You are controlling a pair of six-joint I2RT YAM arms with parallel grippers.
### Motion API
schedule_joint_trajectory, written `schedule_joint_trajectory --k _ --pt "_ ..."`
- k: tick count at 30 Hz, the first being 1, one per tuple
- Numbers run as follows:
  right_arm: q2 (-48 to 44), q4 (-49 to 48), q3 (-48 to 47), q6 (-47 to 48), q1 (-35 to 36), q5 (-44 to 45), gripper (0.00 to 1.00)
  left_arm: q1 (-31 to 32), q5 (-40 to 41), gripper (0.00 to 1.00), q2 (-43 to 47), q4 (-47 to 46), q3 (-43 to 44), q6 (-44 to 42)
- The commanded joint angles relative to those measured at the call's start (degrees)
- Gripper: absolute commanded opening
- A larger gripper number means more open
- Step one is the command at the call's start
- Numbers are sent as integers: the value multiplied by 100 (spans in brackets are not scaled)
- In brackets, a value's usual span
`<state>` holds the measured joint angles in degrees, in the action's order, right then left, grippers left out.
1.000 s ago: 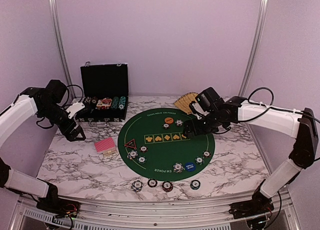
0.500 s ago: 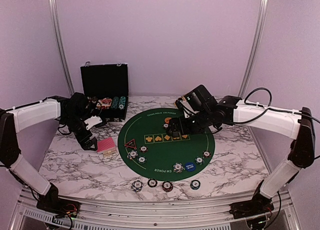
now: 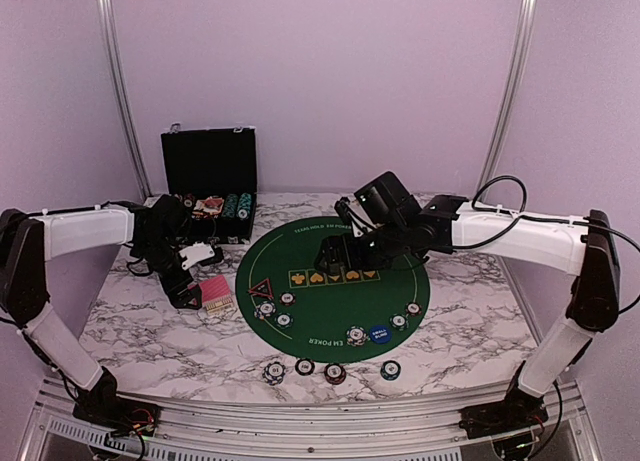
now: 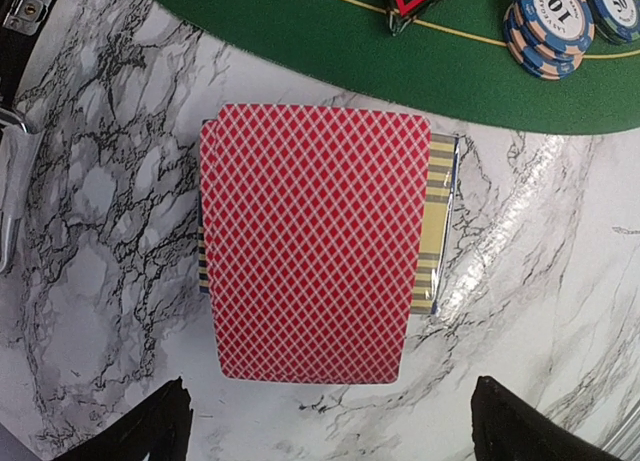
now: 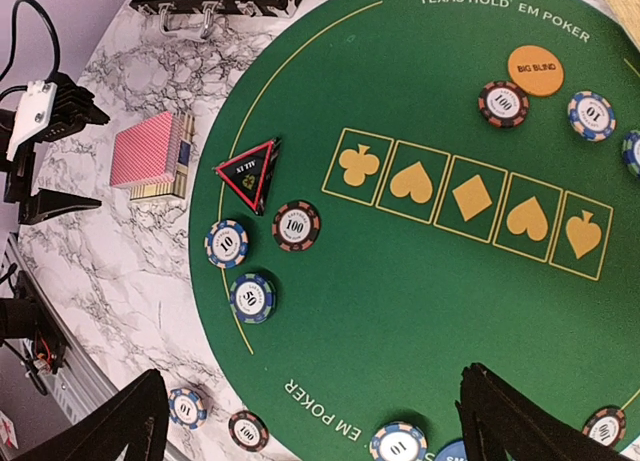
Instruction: Distribute texas hold em gaming equipment
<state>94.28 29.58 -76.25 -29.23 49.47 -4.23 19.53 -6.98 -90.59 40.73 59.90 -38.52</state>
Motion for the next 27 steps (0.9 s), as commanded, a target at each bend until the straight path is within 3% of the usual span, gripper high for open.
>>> schedule_joint_trajectory --k 1,27 --pt "5 -165 -189 -107 95 -44 99 57 -76 99 -90 -15 -2 -268" --pt "-32 -155 -121 -118 131 -49 99 89 84 99 -597 -101 177 -207"
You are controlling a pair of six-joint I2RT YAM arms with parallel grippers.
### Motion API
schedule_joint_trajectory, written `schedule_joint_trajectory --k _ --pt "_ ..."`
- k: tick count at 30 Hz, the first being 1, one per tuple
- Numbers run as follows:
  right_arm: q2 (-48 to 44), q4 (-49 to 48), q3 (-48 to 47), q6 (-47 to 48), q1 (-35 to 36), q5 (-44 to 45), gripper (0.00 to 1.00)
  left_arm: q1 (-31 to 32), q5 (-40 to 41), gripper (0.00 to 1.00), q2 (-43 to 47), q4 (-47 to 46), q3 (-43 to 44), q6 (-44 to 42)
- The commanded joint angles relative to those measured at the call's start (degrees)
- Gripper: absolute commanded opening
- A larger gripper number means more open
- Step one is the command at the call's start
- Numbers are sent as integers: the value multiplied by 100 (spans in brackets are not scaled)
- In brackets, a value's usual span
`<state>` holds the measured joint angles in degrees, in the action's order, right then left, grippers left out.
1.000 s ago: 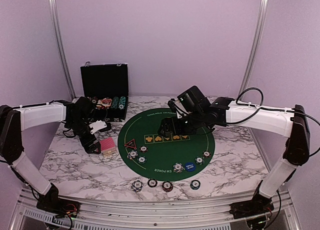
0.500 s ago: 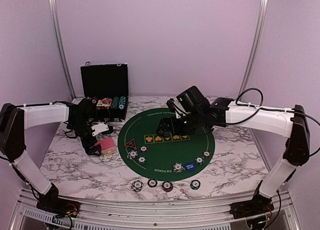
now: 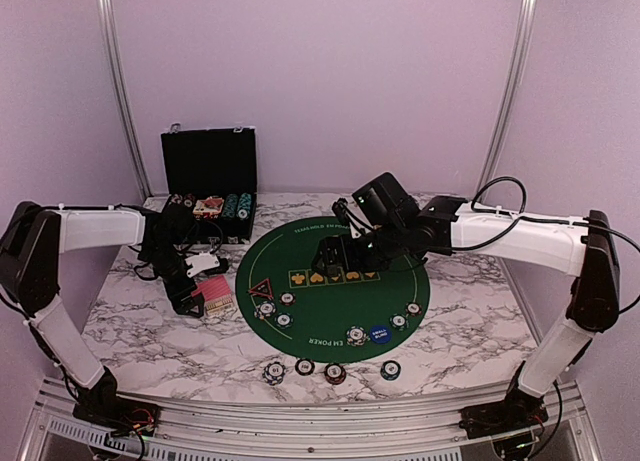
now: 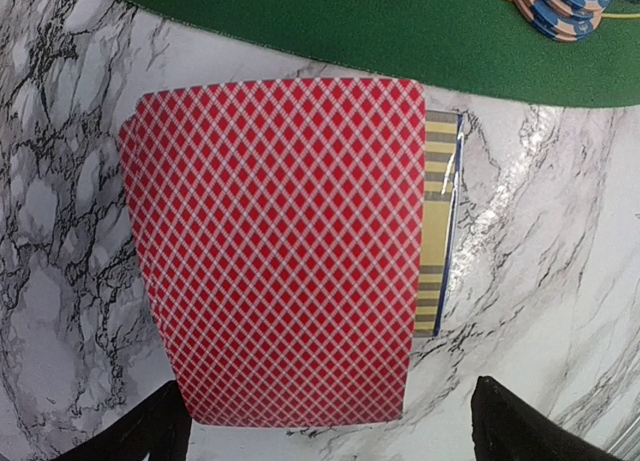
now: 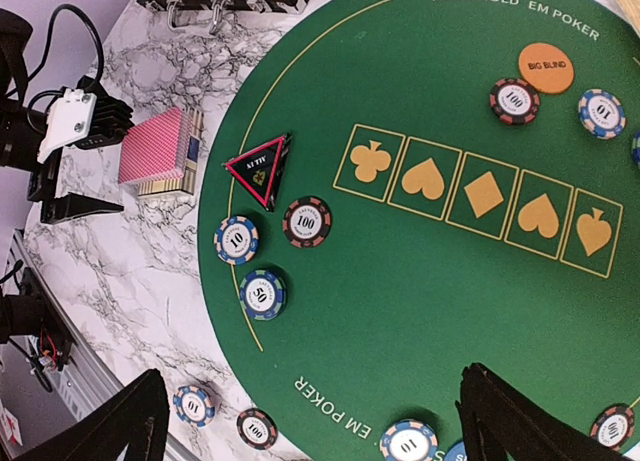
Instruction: Distribute texas hold em gaming equipment
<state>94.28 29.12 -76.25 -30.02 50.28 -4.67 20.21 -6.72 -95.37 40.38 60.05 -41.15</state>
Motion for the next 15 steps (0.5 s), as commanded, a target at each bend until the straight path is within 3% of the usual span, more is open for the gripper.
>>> schedule_joint_trajectory --k 1,15 --pt "-40 -113 -123 -40 57 -8 99 25 65 99 -131 -100 158 61" --pt "-136 -118 -16 -48 58 41 99 21 171 99 -260 -303 97 47"
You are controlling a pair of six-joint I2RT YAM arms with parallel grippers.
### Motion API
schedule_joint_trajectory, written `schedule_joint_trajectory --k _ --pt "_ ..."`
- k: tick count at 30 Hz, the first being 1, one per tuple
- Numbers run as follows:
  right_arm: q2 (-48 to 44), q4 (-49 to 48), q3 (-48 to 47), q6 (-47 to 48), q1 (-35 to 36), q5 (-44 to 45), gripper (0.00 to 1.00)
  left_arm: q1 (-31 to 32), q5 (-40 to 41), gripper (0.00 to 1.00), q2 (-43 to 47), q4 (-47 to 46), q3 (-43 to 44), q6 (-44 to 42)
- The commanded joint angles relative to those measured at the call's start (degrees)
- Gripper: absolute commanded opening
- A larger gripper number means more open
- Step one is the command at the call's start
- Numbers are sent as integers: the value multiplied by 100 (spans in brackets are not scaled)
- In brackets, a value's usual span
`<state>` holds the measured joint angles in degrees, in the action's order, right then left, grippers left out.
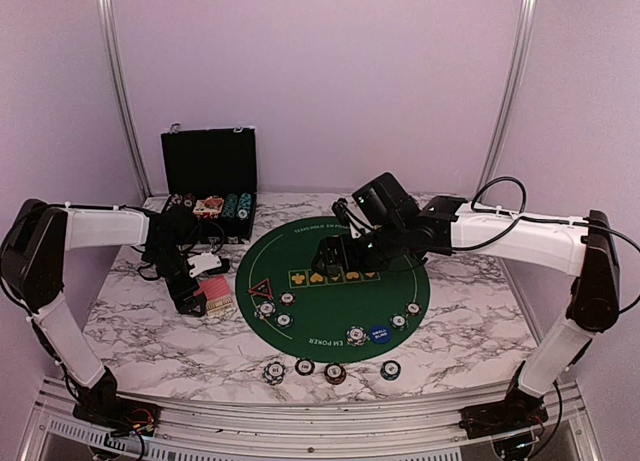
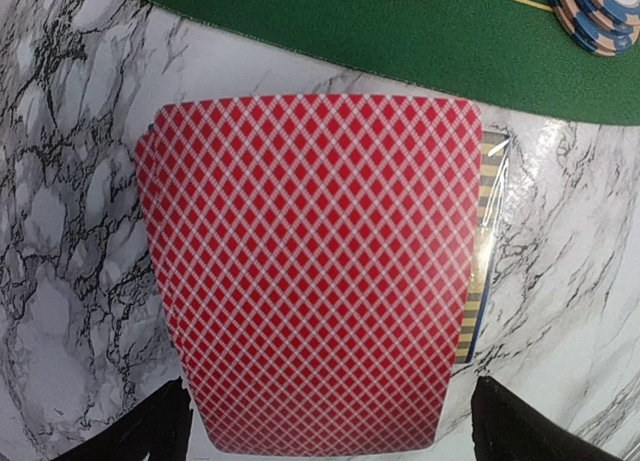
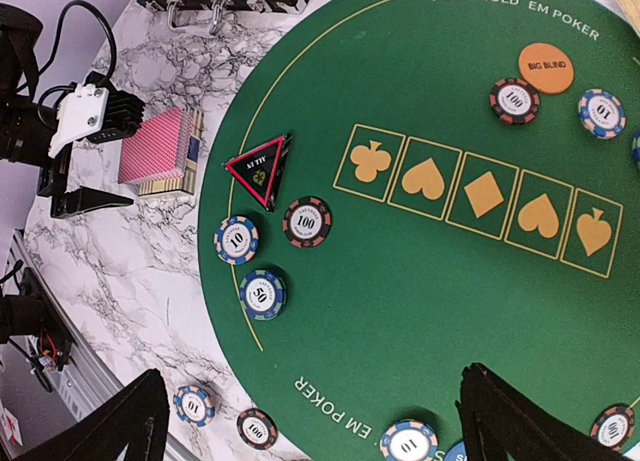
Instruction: Distribute texas hold em gaming equipment
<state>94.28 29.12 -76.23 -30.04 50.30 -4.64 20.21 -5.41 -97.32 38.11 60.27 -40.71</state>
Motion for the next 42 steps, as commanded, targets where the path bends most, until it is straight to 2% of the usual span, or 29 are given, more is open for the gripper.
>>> schedule_joint_trajectory --k 1,30,42 --pt "-138 -118 -8 -47 56 47 99 20 40 99 -74 -75 73 -9" --pt "-226 -204 133 -73 49 25 99 16 295 99 -328 -308 -130 -168" --pt "-219 -267 221 -99 57 25 99 16 233 89 -327 -343 -106 -183"
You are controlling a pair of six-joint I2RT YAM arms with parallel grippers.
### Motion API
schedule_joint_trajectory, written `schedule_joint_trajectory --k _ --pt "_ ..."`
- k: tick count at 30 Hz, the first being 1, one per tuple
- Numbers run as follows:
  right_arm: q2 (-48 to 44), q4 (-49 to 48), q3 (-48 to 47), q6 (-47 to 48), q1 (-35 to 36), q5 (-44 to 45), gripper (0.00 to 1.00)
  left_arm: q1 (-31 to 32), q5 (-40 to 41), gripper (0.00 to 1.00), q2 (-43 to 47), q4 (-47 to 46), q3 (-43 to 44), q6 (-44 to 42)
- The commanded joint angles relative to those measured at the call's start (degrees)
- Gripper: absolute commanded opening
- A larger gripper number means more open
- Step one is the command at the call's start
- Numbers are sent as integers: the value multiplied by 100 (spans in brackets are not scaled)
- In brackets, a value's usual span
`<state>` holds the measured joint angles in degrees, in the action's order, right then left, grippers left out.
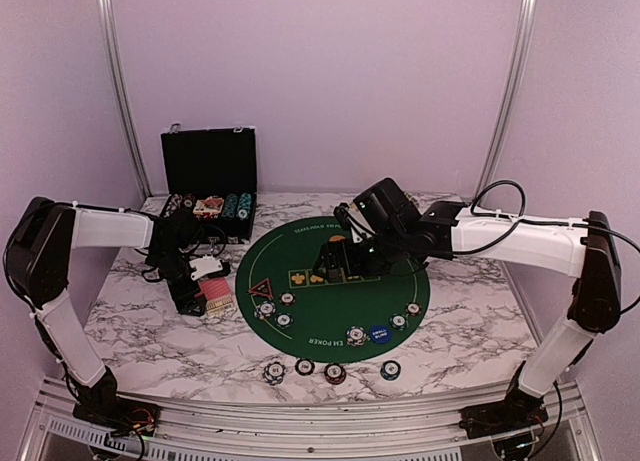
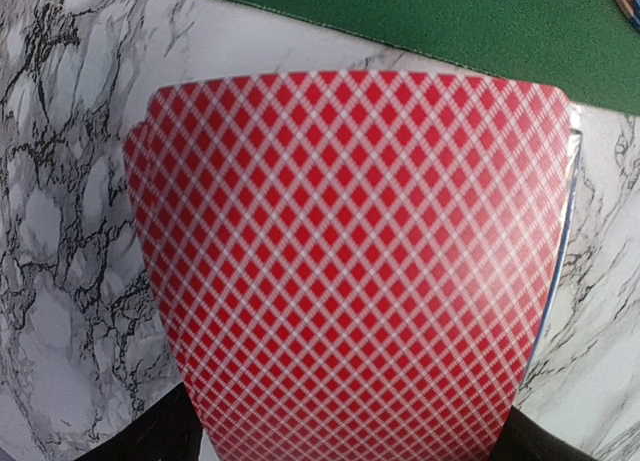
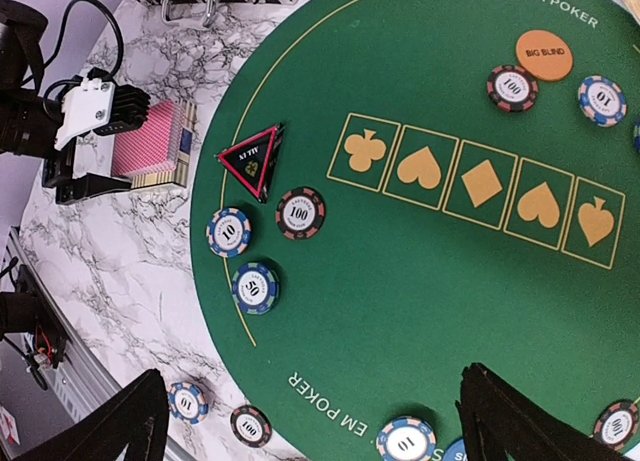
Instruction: Distribute texas hold em gaming equipment
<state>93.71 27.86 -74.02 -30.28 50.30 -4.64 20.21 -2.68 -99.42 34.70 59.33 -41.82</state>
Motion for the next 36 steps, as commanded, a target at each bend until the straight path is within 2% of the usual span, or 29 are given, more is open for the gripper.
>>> schedule_joint_trajectory --k 1,13,22,29,36 --pt "-157 -140 -1 -76 54 25 99 10 -40 89 -126 1 -9 -78" --pt "-92 -219 31 -98 49 -69 99 19 -16 85 -202 -1 26 -149" --pt "-12 -270 55 -109 51 -131 99 19 12 67 -204 -3 2 -215" --pt "31 -281 32 -84 50 -150 99 25 109 61 -201 -1 -53 -249" --pt "25 -281 69 -78 51 -158 99 22 147 45 -210 -5 -78 -247"
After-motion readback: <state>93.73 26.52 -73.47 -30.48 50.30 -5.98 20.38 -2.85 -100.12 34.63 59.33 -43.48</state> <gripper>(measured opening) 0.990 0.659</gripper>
